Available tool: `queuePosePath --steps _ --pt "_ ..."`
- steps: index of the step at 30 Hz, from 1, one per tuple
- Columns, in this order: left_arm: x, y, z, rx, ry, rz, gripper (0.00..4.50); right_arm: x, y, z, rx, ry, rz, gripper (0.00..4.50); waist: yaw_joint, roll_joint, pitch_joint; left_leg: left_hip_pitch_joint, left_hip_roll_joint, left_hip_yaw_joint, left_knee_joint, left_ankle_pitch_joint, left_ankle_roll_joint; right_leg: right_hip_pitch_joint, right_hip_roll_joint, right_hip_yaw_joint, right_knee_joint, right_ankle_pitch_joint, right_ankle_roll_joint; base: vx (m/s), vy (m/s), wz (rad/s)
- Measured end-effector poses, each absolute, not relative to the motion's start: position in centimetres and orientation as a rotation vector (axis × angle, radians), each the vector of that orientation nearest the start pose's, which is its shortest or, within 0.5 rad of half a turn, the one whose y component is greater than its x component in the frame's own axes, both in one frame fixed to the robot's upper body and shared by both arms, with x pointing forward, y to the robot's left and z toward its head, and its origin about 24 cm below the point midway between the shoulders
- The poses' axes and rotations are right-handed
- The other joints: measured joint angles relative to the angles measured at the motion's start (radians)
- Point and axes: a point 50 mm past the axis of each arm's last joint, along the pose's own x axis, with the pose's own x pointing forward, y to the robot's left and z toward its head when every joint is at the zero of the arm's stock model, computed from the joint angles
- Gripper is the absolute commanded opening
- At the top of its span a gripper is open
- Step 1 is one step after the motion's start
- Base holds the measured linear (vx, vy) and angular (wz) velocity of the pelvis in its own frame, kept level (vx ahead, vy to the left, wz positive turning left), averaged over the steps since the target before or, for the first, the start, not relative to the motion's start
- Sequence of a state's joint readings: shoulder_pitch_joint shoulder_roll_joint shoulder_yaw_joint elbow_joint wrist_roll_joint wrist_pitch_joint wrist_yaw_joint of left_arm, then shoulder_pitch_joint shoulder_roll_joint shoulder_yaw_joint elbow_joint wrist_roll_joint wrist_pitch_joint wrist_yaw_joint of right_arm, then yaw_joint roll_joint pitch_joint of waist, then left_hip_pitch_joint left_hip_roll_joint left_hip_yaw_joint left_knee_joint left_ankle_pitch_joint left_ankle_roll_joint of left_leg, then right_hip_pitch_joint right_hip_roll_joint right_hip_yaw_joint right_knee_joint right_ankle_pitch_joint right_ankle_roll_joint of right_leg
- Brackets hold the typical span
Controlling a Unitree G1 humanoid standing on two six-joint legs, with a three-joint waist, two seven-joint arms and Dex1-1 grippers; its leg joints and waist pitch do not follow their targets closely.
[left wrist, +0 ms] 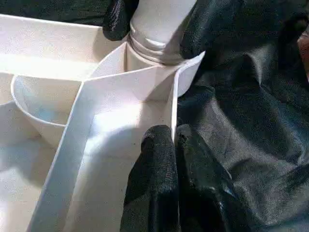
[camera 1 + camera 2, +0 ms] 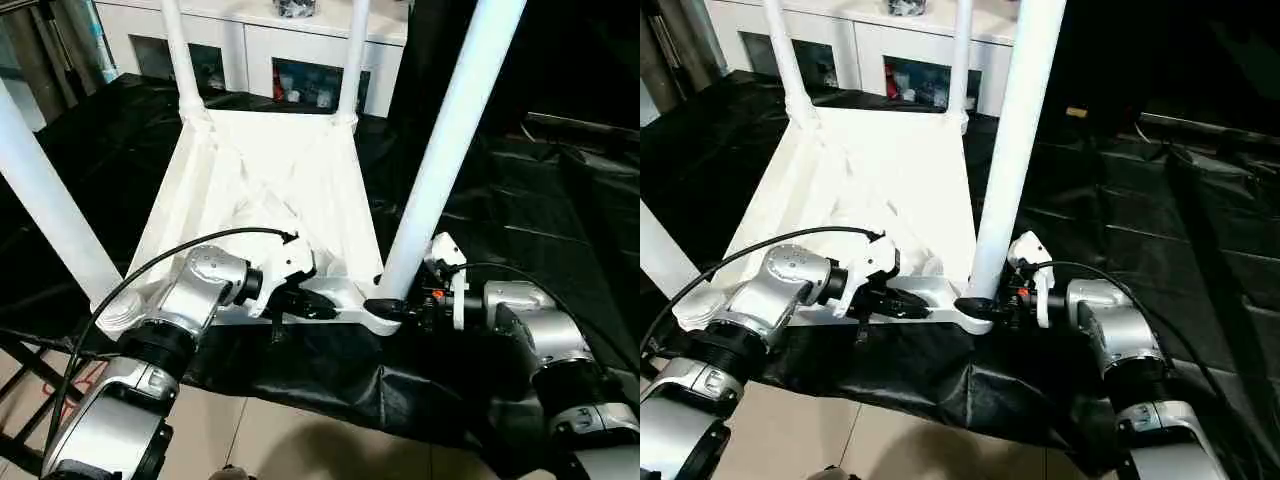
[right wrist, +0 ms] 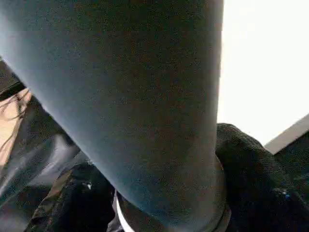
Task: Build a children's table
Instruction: Rotate leg to tighten
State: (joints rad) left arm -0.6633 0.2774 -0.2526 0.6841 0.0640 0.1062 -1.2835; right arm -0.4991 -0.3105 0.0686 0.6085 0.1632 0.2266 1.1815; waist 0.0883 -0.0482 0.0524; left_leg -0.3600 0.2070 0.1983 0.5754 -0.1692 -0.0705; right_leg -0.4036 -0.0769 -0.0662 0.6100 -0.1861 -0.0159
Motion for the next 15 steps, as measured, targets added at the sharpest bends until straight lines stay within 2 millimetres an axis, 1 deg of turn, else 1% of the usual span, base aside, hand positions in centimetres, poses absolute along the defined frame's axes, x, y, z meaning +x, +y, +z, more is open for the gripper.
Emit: queuePosePath --steps 2,4,5,7,10,12,14,15 --pt "32.4 11.1 5.4 0.353 0.458 -1.389 0.00 31.1 -15.2 3.5 0.056 0.393 1.113 2.63 -0.002 0.000 0.000 0.001 0.000 0.000 0.000 0.000 0.000 0.000 0.000 0.000 0.000 0.000 0.000 0.000 0.000 0.00" --pt "32.8 10.9 5.3 0.345 0.455 -1.333 0.00 31.7 -14.7 3.2 0.073 0.371 1.021 2.62 -0.012 0.000 0.000 0.002 0.000 0.000 0.000 0.000 0.000 0.000 0.000 0.000 0.000 -0.002 0.003 0.000 0.000 0.00" --pt "33.1 10.6 5.3 0.344 0.454 -1.292 0.00 32.2 -14.4 3.1 0.076 0.356 0.952 2.61 -0.023 -0.001 0.000 0.003 0.000 0.000 0.001 0.000 0.000 0.000 0.000 0.000 0.000 -0.002 0.003 0.000 0.000 0.00" --pt "33.4 9.9 5.1 0.334 0.452 -1.236 0.00 33.1 -13.9 3.0 0.081 0.353 0.839 2.60 -0.038 -0.001 0.000 0.003 0.000 0.000 0.001 0.000 0.000 0.001 0.000 0.001 0.000 -0.002 0.003 0.000 0.000 0.00" --pt "33.8 9.1 5.0 0.328 0.447 -1.161 0.00 34.1 -13.0 2.9 0.100 0.345 0.681 2.60 -0.054 -0.002 -0.001 0.005 -0.001 -0.001 0.001 0.000 0.000 0.001 0.000 0.001 0.000 -0.002 0.003 0.000 0.000 0.00" --pt "34.0 8.6 5.0 0.323 0.441 -1.123 0.00 34.6 -12.5 3.0 0.103 0.340 0.606 2.60 -0.056 -0.001 -0.001 0.005 -0.001 -0.001 0.001 0.000 0.000 0.000 0.000 0.000 0.000 -0.002 0.003 0.000 0.000 0.00" --pt "34.0 8.5 5.0 0.321 0.439 -1.111 0.00 34.7 -12.3 2.9 0.108 0.331 0.578 2.60 -0.056 0.000 -0.002 0.006 -0.001 -0.001 0.000 0.000 -0.001 0.001 0.000 0.000 0.000 -0.002 0.003 0.000 0.000 0.00" --pt "34.1 8.4 5.0 0.322 0.437 -1.106 0.00 34.8 -12.2 2.9 0.115 0.325 0.566 2.94 -0.056 0.000 -0.002 0.006 -0.001 -0.001 -0.001 0.000 -0.001 0.001 0.000 0.000 0.000 0.000 0.001 0.000 0.000 0.00"
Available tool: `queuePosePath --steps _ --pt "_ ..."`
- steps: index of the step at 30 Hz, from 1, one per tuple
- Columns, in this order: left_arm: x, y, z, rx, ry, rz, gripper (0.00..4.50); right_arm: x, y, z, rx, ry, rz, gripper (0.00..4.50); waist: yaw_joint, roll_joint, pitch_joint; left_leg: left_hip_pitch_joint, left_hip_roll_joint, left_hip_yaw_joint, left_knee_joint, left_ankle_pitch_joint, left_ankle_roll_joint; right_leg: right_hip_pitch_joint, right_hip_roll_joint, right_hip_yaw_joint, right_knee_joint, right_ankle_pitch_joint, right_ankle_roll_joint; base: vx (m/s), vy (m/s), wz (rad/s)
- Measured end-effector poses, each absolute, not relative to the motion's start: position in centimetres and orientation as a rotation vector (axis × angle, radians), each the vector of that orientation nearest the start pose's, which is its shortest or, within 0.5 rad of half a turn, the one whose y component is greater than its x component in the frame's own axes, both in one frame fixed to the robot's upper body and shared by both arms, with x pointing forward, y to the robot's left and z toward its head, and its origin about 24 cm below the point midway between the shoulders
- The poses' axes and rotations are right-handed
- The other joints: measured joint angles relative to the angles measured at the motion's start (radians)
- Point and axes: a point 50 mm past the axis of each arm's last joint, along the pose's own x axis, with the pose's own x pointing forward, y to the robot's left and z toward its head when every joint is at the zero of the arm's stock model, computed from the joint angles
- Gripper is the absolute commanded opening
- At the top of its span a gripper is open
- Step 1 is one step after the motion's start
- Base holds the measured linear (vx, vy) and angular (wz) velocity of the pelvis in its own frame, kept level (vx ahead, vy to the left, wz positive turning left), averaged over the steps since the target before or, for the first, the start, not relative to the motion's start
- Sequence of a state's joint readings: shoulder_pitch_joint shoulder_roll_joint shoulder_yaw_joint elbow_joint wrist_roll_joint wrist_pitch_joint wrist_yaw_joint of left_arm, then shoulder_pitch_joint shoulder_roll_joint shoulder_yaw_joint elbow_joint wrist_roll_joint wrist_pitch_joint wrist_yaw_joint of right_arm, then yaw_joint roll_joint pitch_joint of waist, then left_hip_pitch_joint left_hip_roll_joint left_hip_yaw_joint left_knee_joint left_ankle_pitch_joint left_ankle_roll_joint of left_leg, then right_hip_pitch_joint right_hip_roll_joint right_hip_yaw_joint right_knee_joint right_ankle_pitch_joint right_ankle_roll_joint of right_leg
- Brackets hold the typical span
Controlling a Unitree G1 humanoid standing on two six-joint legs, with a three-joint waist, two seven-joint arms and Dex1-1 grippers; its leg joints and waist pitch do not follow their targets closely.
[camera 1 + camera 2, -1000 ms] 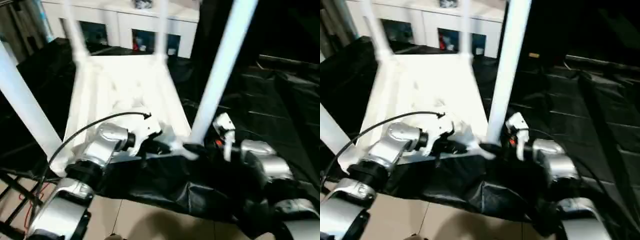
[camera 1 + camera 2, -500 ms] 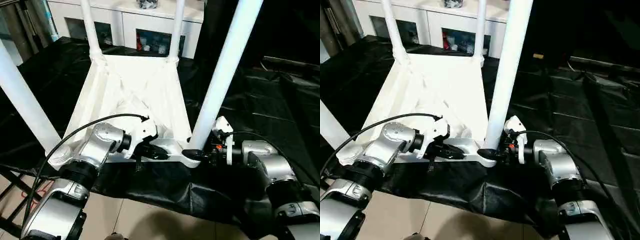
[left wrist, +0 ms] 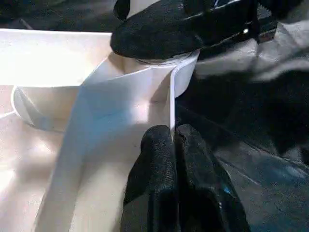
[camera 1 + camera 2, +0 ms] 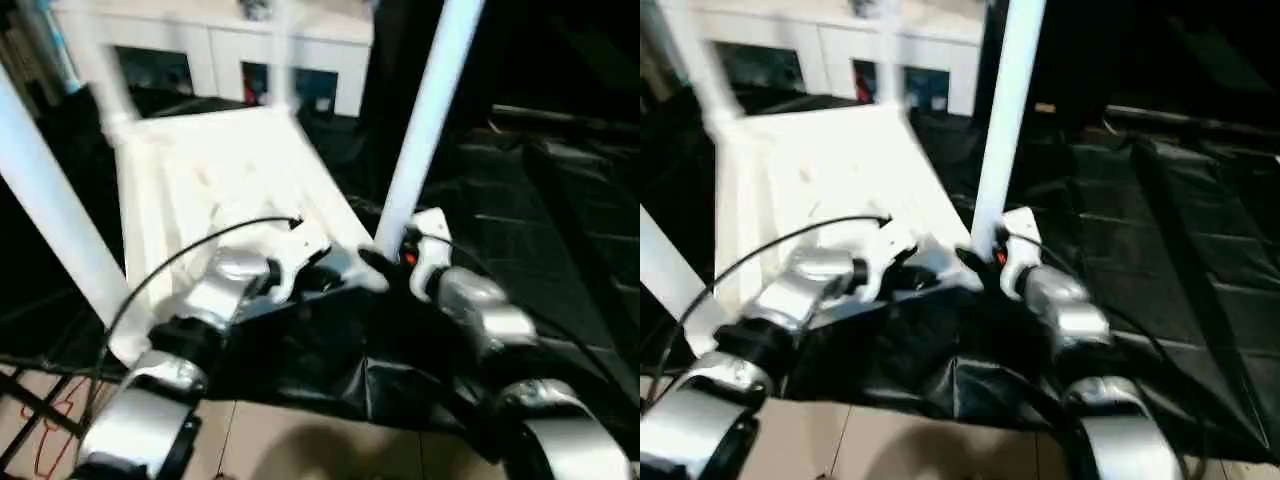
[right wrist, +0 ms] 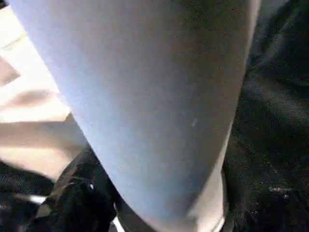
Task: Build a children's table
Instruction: Rotate leg to tighten
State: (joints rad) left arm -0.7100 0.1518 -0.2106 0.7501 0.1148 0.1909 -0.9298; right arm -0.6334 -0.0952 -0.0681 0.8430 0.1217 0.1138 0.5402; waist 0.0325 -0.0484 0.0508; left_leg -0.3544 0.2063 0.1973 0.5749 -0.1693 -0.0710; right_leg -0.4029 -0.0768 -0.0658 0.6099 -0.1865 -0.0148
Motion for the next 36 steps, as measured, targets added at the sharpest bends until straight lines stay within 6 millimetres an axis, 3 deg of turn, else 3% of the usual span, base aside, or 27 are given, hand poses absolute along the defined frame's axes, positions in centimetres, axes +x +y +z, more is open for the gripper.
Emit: queuePosePath --steps 2,3,6,9,13,19,24,36 --pt "34.1 8.4 5.0 0.323 0.434 -1.103 0.00 34.9 -12.1 2.9 0.117 0.320 0.556 2.94 0.001 0.000 0.000 0.000 0.000 0.000 -0.001 0.000 0.000 0.000 0.000 0.000 0.000 0.002 -0.003 0.000 0.000 0.00" --pt "34.1 8.4 5.0 0.324 0.434 -1.103 0.00 34.9 -12.0 2.9 0.118 0.320 0.557 3.34 0.001 0.000 0.000 0.000 0.000 0.000 -0.001 0.000 0.000 0.000 0.000 0.000 0.000 0.002 -0.003 0.000 0.000 0.00" --pt "34.1 8.3 5.1 0.326 0.432 -1.106 0.00 35.0 -11.9 2.9 0.123 0.319 0.575 3.40 0.001 0.000 0.000 0.000 0.000 0.000 -0.001 0.000 0.000 0.000 0.000 0.000 0.000 0.002 -0.003 0.000 0.000 0.00" --pt "34.0 8.4 5.2 0.329 0.433 -1.119 0.00 34.9 -12.2 3.1 0.105 0.314 0.624 3.80 0.002 0.000 0.000 -0.002 0.000 0.000 -0.001 0.000 0.000 -0.001 0.000 0.000 0.000 0.002 -0.003 0.000 0.000 0.00" --pt "33.8 8.8 5.3 0.329 0.441 -1.180 0.00 34.0 -13.2 3.2 0.064 0.315 0.768 3.80 0.007 0.000 0.000 -0.003 0.000 0.000 -0.002 -0.001 0.001 -0.001 0.000 -0.001 -0.001 0.001 -0.003 0.000 0.000 0.00" --pt "33.1 9.6 5.4 0.365 0.455 -1.308 0.00 32.2 -15.1 3.4 0.016 0.354 1.000 3.80 0.031 -0.001 0.001 -0.004 0.000 0.000 -0.002 -0.001 0.001 -0.001 0.000 -0.001 -0.002 0.001 -0.002 0.000 0.000 0.00" --pt "32.7 10.1 5.4 0.382 0.451 -1.387 0.00 31.0 -16.3 3.6 0.034 0.407 1.122 3.47 0.054 -0.002 0.001 -0.004 0.001 0.001 0.000 -0.001 0.001 0.000 0.000 0.000 -0.001 0.001 -0.002 0.000 0.000 0.00" --pt "32.5 10.7 5.6 0.393 0.459 -1.442 0.00 30.6 -16.4 3.9 0.020 0.455 1.185 2.68 0.060 -0.002 0.001 -0.005 0.001 0.001 0.000 -0.001 0.000 0.000 0.000 0.000 -0.001 0.000 -0.001 0.000 0.000 0.00"
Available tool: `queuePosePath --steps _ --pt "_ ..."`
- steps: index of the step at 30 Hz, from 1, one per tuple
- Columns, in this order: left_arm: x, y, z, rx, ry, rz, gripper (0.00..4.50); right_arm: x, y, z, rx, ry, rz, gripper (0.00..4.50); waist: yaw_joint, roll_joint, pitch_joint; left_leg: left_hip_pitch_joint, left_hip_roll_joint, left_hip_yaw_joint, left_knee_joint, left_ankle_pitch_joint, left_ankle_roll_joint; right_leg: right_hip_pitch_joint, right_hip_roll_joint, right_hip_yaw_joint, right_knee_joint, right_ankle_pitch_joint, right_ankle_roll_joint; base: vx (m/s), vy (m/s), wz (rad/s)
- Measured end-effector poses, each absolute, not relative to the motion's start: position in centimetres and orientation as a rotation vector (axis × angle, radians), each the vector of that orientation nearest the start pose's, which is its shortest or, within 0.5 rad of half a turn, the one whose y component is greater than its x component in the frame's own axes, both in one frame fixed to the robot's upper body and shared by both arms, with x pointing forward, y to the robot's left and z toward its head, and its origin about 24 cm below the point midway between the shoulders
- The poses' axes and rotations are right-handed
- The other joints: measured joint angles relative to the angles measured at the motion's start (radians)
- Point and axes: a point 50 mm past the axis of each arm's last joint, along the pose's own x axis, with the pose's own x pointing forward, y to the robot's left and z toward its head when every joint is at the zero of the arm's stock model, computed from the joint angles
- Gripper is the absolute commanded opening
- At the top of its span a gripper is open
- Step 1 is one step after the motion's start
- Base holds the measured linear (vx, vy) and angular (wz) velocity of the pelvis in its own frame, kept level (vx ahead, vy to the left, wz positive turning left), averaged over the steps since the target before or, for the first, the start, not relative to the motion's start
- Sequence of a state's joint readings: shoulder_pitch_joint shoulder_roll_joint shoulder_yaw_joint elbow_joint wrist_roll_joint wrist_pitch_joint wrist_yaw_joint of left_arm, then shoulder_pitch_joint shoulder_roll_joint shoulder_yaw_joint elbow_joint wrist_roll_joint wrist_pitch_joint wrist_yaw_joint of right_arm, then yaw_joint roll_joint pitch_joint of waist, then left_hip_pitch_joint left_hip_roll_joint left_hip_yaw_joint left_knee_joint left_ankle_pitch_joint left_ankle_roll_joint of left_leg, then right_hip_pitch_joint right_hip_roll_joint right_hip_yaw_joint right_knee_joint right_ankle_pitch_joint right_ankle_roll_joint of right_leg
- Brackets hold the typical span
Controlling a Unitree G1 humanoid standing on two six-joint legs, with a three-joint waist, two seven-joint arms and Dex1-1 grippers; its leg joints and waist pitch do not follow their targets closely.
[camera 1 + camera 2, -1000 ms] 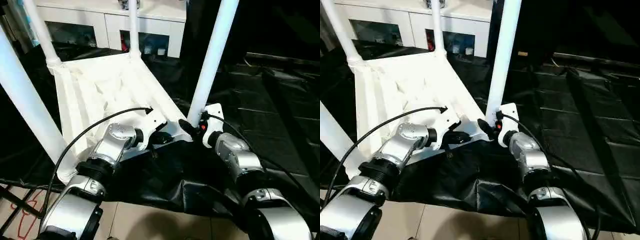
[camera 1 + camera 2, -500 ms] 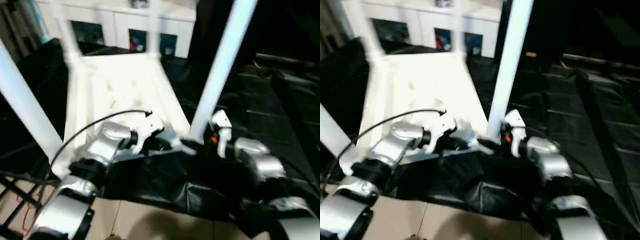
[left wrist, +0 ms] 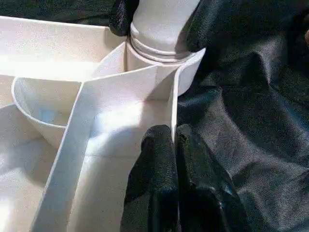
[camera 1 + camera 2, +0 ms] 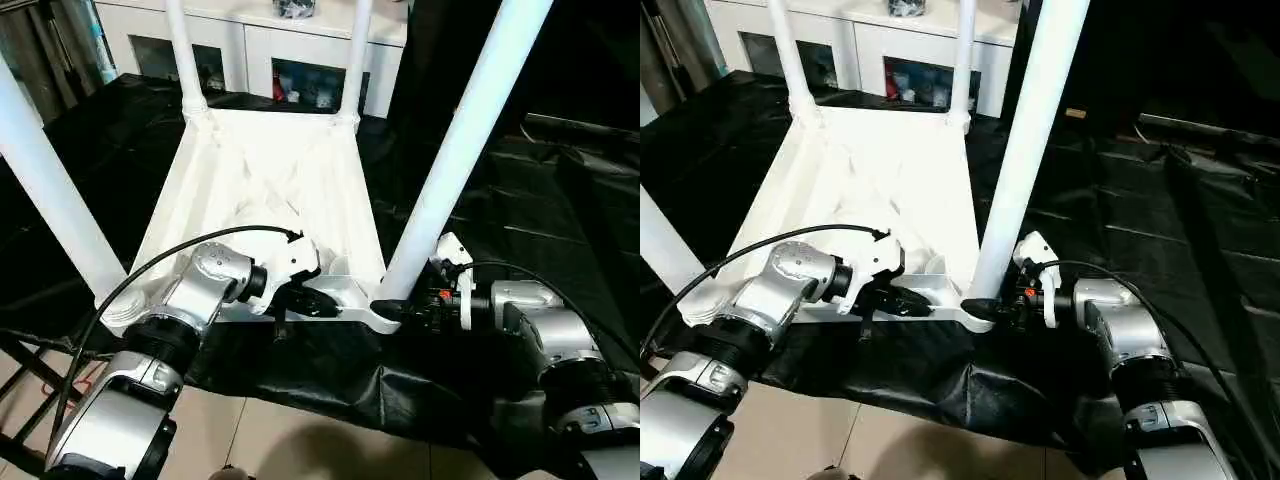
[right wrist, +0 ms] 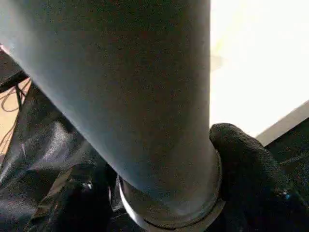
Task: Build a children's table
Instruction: Rotate leg to tighten
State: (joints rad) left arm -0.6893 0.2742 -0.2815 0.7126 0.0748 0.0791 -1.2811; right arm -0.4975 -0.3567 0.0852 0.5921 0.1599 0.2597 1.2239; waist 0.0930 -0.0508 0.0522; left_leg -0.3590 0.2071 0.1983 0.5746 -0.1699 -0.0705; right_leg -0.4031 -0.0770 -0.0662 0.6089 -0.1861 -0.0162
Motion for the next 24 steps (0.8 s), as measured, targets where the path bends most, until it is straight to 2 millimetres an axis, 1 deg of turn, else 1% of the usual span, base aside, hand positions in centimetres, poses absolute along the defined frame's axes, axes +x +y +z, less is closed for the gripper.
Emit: queuePosePath --steps 4,6,7,9,11,13,15,19,20,21,22,24 --pt "32.5 10.8 5.5 0.384 0.466 -1.431 0.00 30.7 -16.2 3.9 0.030 0.445 1.166 2.63 -0.002 0.000 0.000 0.000 0.000 0.000 0.000 0.000 0.000 0.000 0.000 0.000 0.000 0.000 0.000 0.000 0.000 0.00" --pt "32.7 10.8 5.5 0.377 0.466 -1.395 0.00 31.0 -15.9 3.6 0.052 0.429 1.113 2.62 -0.006 0.000 0.000 0.001 0.000 0.000 0.001 0.000 0.000 0.000 0.000 0.000 0.001 0.000 0.000 0.000 0.000 0.00" --pt "32.8 10.8 5.5 0.377 0.462 -1.369 0.00 31.2 -15.7 3.5 0.065 0.419 1.077 2.62 -0.009 0.000 0.000 0.002 0.000 0.000 0.001 0.000 0.000 0.000 0.000 0.000 0.001 0.000 0.000 0.000 0.000 0.00" --pt "33.2 10.5 5.4 0.372 0.454 -1.305 0.00 31.9 -15.3 3.3 0.083 0.393 0.975 2.61 -0.023 -0.001 0.000 0.003 0.000 -0.001 0.002 0.001 -0.001 0.000 0.000 0.000 0.001 -0.002 0.004 0.000 0.000 0.00" --pt "33.6 9.9 5.3 0.364 0.446 -1.230 0.00 33.0 -14.6 3.2 0.094 0.370 0.853 2.60 -0.041 -0.001 0.000 0.003 0.000 -0.001 0.003 0.001 -0.001 0.000 0.000 0.000 0.001 -0.002 0.004 0.000 0.000 0.00" --pt "33.8 9.3 5.2 0.353 0.442 -1.191 0.00 33.4 -14.4 3.0 0.107 0.358 0.775 2.59 -0.050 -0.002 0.000 0.003 0.000 -0.001 0.003 0.001 -0.001 0.000 0.000 0.000 0.000 -0.002 0.004 0.000 0.000 0.00" --pt "33.9 8.8 5.1 0.342 0.440 -1.152 0.00 33.8 -14.0 2.9 0.120 0.345 0.703 2.58 -0.056 -0.002 0.000 0.004 0.000 -0.001 0.002 0.001 -0.001 0.000 0.000 0.000 0.000 -0.002 0.004 0.000 0.000 0.00" --pt "34.2 8.1 5.1 0.342 0.426 -1.075 0.00 34.6 -12.8 2.7 0.144 0.309 0.569 2.58 -0.060 0.000 -0.001 0.005 0.000 -0.001 0.000 0.000 -0.001 0.000 0.000 0.000 0.001 0.000 0.000 0.000 0.000 0.00" --pt "34.2 8.0 5.1 0.345 0.422 -1.063 0.00 34.7 -12.7 2.7 0.151 0.305 0.548 3.14 -0.060 0.000 -0.001 0.005 0.000 -0.001 0.000 0.000 -0.001 0.000 0.000 0.000 0.001 0.001 -0.002 0.000 0.000 0.00" --pt "34.3 7.8 5.1 0.348 0.419 -1.054 0.00 34.8 -12.6 2.7 0.154 0.300 0.533 3.28 -0.059 0.000 -0.001 0.005 0.000 -0.001 0.000 0.000 -0.001 0.000 0.000 0.000 0.001 0.001 -0.002 0.000 0.000 0.00" --pt "34.3 7.7 5.1 0.348 0.417 -1.054 0.00 34.8 -12.5 2.7 0.151 0.299 0.528 3.28 -0.058 0.000 -0.001 0.004 0.000 -0.001 -0.001 0.000 -0.001 0.000 0.000 0.000 0.001 0.001 -0.002 0.000 0.000 0.00" --pt "34.2 7.6 5.1 0.349 0.414 -1.060 0.00 34.8 -12.4 2.7 0.151 0.294 0.526 3.45 -0.056 0.000 -0.001 0.004 -0.001 -0.001 -0.001 0.000 -0.001 0.000 0.000 0.000 0.000 0.001 -0.001 0.000 0.000 0.00"
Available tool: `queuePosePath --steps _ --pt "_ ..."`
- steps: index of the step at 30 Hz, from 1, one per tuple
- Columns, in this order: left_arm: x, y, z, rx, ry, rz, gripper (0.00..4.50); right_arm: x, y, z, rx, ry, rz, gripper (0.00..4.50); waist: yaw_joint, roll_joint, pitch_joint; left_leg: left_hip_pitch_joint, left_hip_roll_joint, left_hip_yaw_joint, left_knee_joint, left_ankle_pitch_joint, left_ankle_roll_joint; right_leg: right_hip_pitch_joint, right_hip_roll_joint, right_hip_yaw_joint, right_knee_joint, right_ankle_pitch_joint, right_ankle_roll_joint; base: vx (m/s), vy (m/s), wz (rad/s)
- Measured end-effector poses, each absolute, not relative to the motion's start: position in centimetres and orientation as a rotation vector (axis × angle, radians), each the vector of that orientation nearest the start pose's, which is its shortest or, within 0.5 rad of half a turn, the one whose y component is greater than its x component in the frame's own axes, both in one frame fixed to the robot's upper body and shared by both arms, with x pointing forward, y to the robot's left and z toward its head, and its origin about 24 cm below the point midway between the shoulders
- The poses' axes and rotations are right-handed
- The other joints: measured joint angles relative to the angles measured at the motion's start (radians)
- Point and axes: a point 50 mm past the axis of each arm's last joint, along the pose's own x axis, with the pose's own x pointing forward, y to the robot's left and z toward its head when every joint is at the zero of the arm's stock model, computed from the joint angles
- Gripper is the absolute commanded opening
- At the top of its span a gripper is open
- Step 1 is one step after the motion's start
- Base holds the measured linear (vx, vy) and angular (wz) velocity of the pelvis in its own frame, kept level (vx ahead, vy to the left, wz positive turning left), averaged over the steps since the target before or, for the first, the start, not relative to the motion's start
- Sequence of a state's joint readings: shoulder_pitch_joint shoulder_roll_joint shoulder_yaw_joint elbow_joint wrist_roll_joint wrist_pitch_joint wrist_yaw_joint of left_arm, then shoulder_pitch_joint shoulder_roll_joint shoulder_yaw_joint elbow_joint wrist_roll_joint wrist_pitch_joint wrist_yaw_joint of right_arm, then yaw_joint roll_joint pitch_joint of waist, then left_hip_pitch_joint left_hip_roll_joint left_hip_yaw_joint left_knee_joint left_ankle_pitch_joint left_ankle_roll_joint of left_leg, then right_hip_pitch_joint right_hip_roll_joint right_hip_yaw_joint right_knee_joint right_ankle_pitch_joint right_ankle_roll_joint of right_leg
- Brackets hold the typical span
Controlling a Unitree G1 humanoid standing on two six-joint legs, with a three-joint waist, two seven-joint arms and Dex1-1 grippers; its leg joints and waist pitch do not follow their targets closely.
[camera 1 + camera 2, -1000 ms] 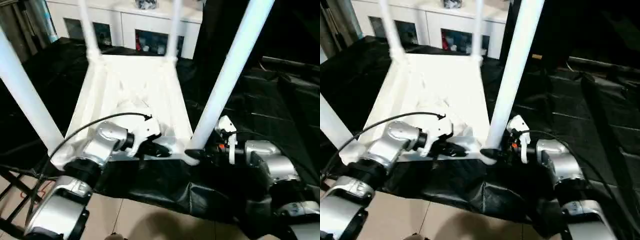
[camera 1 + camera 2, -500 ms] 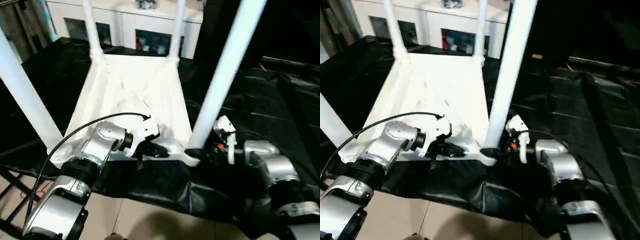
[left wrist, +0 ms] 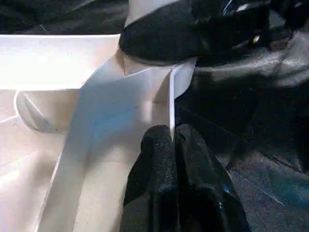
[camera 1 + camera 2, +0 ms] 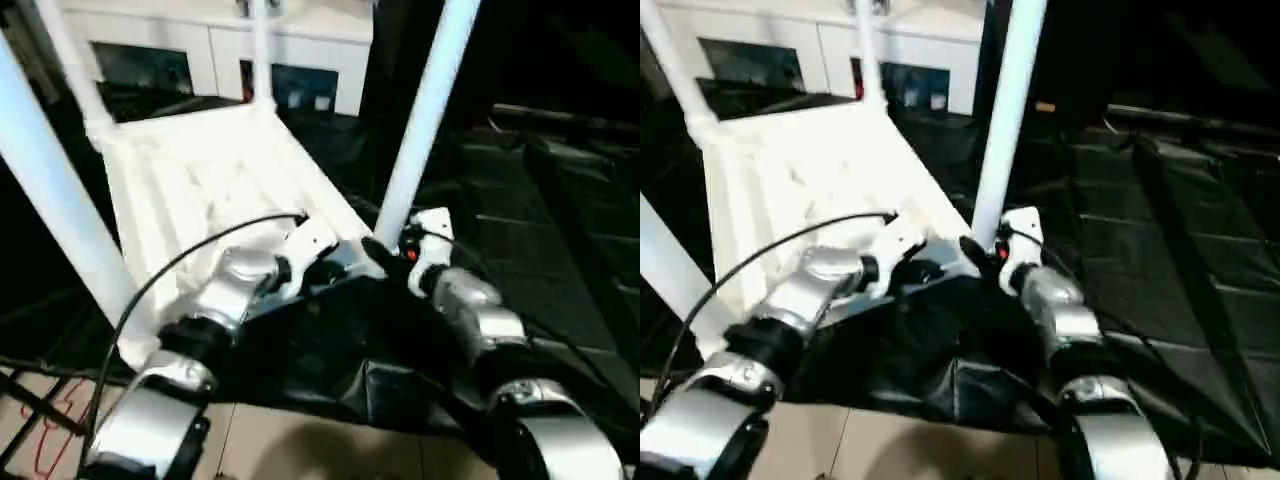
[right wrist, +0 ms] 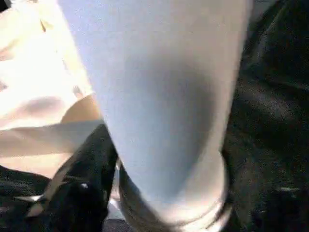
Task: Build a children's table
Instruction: Rotate leg to tighten
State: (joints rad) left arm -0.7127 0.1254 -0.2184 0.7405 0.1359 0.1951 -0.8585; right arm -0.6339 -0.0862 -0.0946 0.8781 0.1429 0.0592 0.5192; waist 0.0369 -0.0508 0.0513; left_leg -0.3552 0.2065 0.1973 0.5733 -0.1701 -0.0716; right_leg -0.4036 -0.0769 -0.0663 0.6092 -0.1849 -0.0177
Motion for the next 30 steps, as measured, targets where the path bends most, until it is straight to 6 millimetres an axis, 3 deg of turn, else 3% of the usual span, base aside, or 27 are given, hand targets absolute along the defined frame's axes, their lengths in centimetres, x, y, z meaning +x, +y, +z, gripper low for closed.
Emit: queuePosePath --steps 5,11,19,23,30 --pt "34.1 7.5 5.2 0.365 0.408 -1.101 0.00 34.5 -13.3 2.9 0.087 0.288 0.629 3.92 0.006 0.000 0.000 -0.002 0.000 0.000 0.000 0.000 0.000 -0.001 0.000 0.000 -0.001 0.000 0.000 0.000 0.000 0.00" --pt "33.6 7.4 5.3 0.375 0.408 -1.186 0.00 33.2 -15.8 3.0 -0.064 0.304 0.810 3.92 0.027 0.000 0.000 -0.004 0.000 0.000 0.000 0.000 0.000 -0.001 0.000 0.000 -0.002 0.000 0.000 0.000 0.000 0.00" --pt "33.1 7.5 5.4 0.386 0.406 -1.286 0.00 31.8 -19.0 3.9 -0.077 0.349 0.975 3.92 0.042 0.000 0.001 -0.008 0.001 0.001 0.003 0.000 0.001 -0.001 0.000 0.000 -0.001 0.000 0.000 0.000 0.000 0.00" --pt "32.9 8.1 5.4 0.392 0.406 -1.317 0.00 31.5 -18.9 4.9 -0.066 0.326 1.060 3.92 0.047 0.000 0.001 -0.009 0.001 0.000 0.003 0.000 0.001 -0.002 0.000 0.000 -0.001 0.000 0.001 0.000 0.000 0.00" --pt "32.5 8.7 5.5 0.398 0.409 -1.368 0.00 31.4 -17.6 4.7 -0.051 0.321 1.105 3.92 0.050 -0.001 0.001 -0.010 0.001 0.000 0.003 0.000 0.001 -0.003 0.000 0.000 -0.001 0.000 0.001 0.000 0.000 0.00"
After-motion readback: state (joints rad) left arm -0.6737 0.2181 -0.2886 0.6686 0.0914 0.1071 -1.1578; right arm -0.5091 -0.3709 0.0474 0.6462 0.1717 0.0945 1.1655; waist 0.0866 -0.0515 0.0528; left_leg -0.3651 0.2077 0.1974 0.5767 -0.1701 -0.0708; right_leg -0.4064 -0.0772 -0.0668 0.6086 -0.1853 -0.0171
